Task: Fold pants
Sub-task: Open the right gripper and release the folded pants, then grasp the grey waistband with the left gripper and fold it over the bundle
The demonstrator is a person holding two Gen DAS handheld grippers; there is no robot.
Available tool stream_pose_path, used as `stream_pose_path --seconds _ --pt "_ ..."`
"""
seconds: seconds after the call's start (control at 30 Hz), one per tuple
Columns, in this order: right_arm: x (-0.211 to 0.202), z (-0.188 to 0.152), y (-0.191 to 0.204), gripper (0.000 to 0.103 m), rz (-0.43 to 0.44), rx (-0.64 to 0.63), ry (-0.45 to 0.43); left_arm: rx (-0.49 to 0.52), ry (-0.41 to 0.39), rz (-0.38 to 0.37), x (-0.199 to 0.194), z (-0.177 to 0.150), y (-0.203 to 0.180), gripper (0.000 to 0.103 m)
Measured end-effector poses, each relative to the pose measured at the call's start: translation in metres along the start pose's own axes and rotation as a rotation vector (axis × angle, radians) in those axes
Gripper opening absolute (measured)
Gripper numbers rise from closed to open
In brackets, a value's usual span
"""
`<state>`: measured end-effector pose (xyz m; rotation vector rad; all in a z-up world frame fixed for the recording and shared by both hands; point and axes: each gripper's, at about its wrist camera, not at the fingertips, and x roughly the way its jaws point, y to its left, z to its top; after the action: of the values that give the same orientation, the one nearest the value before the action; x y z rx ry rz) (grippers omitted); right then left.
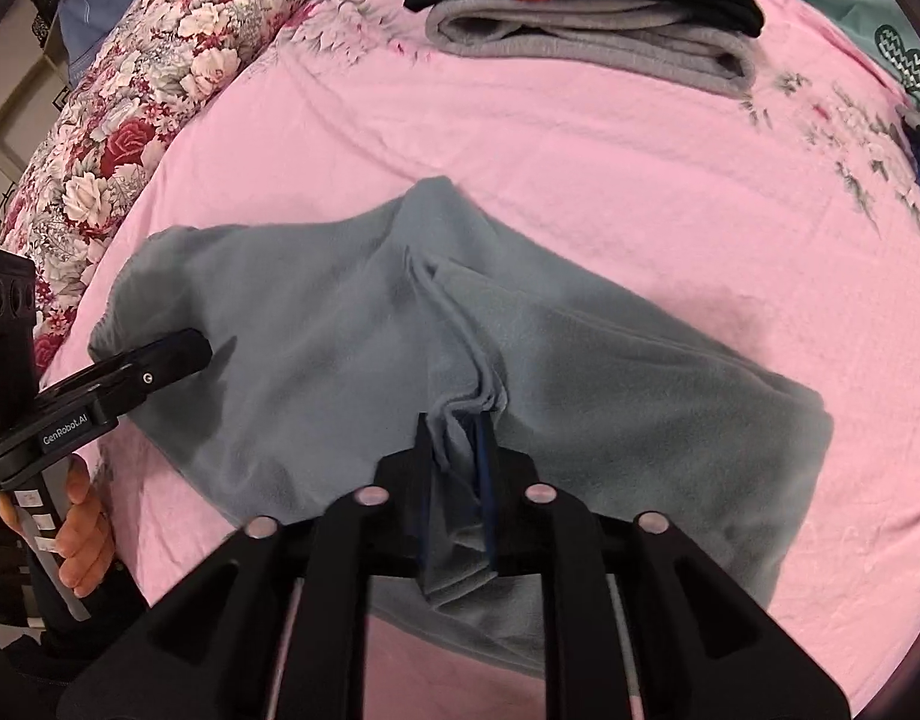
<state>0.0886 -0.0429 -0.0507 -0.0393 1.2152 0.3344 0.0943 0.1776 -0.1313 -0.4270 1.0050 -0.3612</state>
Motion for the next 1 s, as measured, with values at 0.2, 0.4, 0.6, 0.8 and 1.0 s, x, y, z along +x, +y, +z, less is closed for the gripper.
stream_pose_path --seconds 0.2,0.4,0.6,0.8,1.0 --pt "-0.050 0.008 -0.007 0.041 -0.009 0.031 -0.194 -0.020 -0.001 -0.021 0.000 -0.001 0.003 0.028" --pt "0.002 0.014 -0.008 0.005 0.011 0.018 -0.052 -0.041 0.005 -0.034 0.002 0.000 0.005 0.028" --pt "0.001 0.006 0.006 0.007 0.089 -0.001 -0.047 -0.114 -0.048 -0.027 -0.035 0.001 0.019 0.035" --pt "-0.070 -0.021 -0.028 0.016 0.088 0.046 -0.209 -0.262 -0.153 0.071 -0.110 -0.013 0.050 0.068" --pt "-0.080 -0.061 -0.056 0.016 0.146 0.119 -0.200 -0.378 -0.076 0.065 -0.098 -0.017 0.063 0.068"
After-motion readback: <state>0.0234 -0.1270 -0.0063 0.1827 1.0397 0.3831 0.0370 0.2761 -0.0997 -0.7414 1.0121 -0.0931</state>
